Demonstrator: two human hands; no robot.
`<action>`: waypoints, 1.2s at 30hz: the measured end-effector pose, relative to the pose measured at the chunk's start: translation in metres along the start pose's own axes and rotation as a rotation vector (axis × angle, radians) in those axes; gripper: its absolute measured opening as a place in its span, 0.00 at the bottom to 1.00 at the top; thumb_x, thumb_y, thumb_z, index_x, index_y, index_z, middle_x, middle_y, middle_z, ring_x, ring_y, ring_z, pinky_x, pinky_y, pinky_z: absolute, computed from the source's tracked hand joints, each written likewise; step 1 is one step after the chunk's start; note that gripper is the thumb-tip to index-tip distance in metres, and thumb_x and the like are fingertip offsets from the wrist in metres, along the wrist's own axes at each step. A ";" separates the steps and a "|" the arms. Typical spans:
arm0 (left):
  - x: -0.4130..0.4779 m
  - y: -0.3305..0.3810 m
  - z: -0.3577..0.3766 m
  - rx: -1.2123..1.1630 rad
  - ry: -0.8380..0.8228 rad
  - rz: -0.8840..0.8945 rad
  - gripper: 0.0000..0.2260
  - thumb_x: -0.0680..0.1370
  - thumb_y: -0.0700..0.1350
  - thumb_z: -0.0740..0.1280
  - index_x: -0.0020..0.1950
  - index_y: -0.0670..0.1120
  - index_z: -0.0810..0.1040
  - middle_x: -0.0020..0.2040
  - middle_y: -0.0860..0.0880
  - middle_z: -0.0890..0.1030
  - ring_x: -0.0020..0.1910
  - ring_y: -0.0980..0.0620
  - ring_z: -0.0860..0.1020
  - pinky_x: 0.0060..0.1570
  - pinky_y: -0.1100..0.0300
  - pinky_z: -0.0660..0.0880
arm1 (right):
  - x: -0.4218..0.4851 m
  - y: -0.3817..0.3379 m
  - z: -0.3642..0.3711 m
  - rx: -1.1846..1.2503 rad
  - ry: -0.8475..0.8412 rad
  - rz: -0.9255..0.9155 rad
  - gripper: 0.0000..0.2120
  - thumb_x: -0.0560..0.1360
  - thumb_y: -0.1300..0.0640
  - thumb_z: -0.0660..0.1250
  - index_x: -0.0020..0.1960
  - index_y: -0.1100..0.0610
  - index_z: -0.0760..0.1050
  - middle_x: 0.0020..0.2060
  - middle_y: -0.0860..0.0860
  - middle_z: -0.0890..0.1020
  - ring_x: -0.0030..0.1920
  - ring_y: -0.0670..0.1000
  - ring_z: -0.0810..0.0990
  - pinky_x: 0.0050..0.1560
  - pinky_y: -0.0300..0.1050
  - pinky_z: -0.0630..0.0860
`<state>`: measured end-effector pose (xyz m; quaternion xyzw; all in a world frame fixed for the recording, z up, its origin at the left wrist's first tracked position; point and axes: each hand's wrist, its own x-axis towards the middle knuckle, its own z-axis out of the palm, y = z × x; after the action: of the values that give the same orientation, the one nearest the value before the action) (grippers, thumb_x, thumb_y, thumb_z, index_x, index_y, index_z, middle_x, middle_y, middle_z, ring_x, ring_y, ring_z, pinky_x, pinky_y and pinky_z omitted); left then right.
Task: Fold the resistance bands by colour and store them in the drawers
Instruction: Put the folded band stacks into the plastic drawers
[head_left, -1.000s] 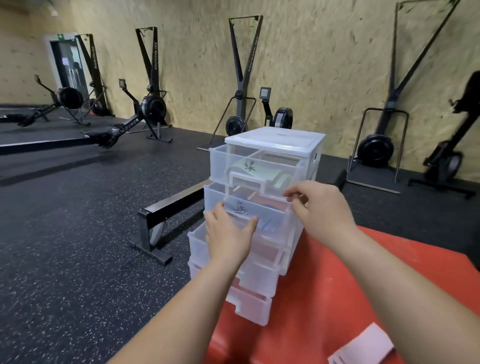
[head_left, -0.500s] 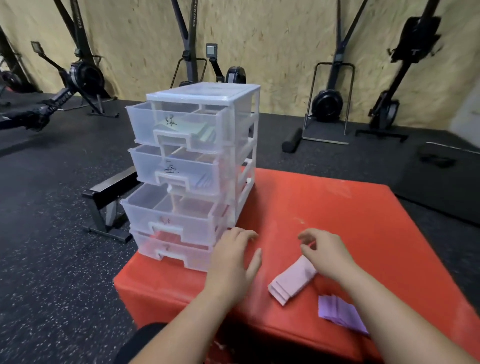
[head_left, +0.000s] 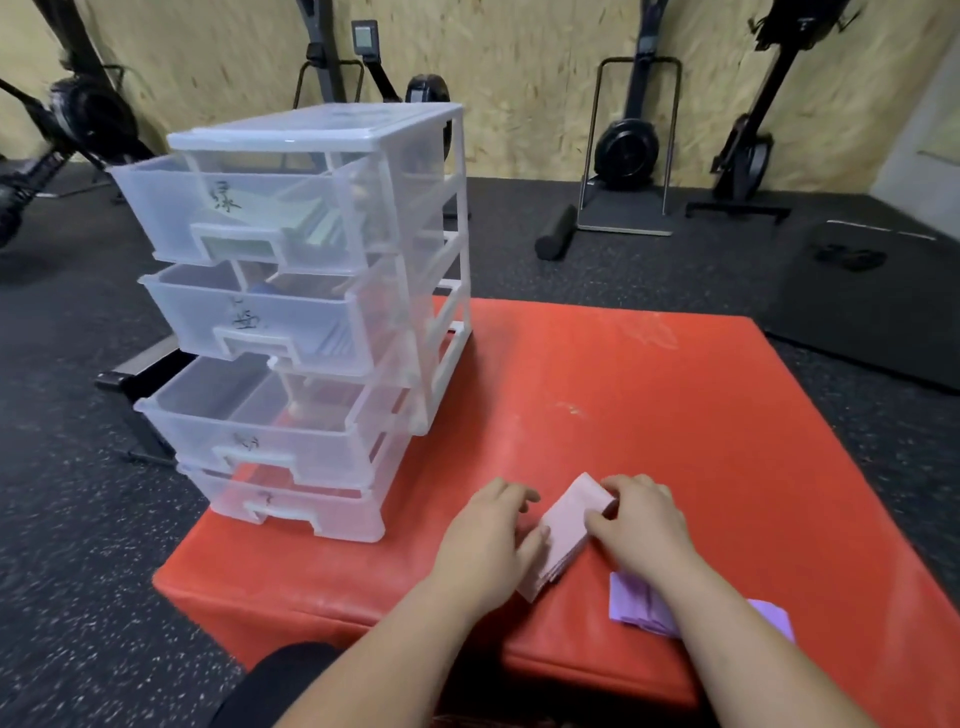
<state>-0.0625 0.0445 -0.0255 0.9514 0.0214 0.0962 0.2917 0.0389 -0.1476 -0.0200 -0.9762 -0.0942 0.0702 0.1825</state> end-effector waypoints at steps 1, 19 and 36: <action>0.002 0.000 0.003 -0.002 -0.001 -0.003 0.17 0.80 0.59 0.66 0.67 0.57 0.76 0.59 0.58 0.75 0.57 0.55 0.77 0.56 0.55 0.76 | 0.000 -0.001 -0.001 0.001 -0.003 0.015 0.25 0.73 0.43 0.69 0.69 0.44 0.76 0.63 0.51 0.78 0.66 0.59 0.73 0.63 0.53 0.73; -0.011 0.020 -0.036 -0.487 0.132 -0.048 0.05 0.78 0.51 0.72 0.53 0.55 0.84 0.47 0.59 0.85 0.48 0.56 0.83 0.50 0.57 0.78 | -0.048 -0.036 -0.033 1.046 -0.046 -0.263 0.21 0.76 0.73 0.70 0.64 0.54 0.81 0.57 0.49 0.87 0.60 0.50 0.85 0.58 0.40 0.81; -0.073 -0.011 -0.170 -0.865 0.770 -0.149 0.13 0.79 0.58 0.71 0.59 0.53 0.83 0.50 0.53 0.87 0.49 0.52 0.84 0.52 0.53 0.81 | -0.098 -0.223 -0.089 0.911 -0.279 -0.616 0.09 0.83 0.59 0.68 0.60 0.51 0.82 0.49 0.53 0.88 0.47 0.54 0.86 0.43 0.53 0.82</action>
<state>-0.1667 0.1406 0.0938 0.6383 0.1515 0.4142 0.6309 -0.0760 0.0055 0.1542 -0.7076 -0.3581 0.1755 0.5833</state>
